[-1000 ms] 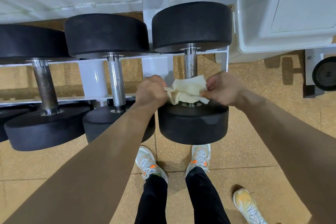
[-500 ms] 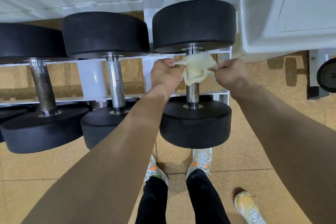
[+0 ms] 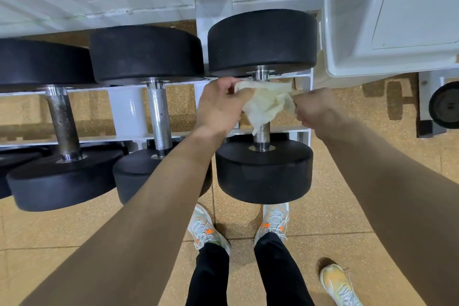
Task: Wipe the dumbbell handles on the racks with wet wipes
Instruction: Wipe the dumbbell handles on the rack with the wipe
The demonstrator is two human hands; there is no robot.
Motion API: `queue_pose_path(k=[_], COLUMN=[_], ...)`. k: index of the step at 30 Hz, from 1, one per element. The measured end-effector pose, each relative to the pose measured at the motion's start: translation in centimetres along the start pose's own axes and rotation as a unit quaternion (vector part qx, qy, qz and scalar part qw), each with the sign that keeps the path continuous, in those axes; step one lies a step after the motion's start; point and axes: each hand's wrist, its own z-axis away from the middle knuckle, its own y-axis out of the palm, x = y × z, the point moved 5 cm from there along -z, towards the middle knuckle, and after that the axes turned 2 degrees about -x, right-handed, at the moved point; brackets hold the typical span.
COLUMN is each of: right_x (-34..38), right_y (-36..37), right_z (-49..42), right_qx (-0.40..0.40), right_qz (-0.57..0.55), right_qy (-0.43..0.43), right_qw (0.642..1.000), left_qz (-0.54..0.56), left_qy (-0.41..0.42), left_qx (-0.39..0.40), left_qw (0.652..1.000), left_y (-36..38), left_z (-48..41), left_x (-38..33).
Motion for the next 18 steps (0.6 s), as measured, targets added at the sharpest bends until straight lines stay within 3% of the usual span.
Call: queue_pose_path(k=[3, 5, 7, 8, 10, 13, 18], right_x=[-0.1, -0.1, 0.2, 0.0, 0.0, 0.0, -0.7], right_y=[-0.7, -0.9, -1.0, -1.1, -1.0, -2.1, -7.6], right_z=[3.4, 5.5, 7.6, 8.2, 8.7, 9.1, 8.9], right_qx=[0.034, 0.155, 0.251, 0.262, 0.256, 0.185, 0.09], right_qz=[-0.231, -0.43, -0.526, -0.538, -0.548, -0.556, -0.621], right_qy=[-0.03, -0.031, -0.006, 0.005, 0.01, 0.011, -0.092], right_qw=[0.972, 0.889, 0.812, 0.801, 0.796, 0.81, 0.773], left_qz=[0.17, 0.309, 0.367, 0.361, 0.249, 0.056, 0.062], left_qy=[-0.036, -0.121, -0.183, -0.202, -0.206, -0.107, -0.117], left_qx=[0.063, 0.083, 0.069, 0.048, -0.003, -0.033, -0.065], left_qw=[0.983, 0.94, 0.909, 0.909, 0.946, 0.992, 0.989], left_y=[-0.6, -0.7, -0.4, -0.3, -0.1, 0.3, -0.6], left_z=[2.1, 2.8, 2.9, 2.9, 2.8, 2.3, 1.8], left_x=[0.2, 1.2, 2.3, 2.6, 2.9, 2.0, 2.9])
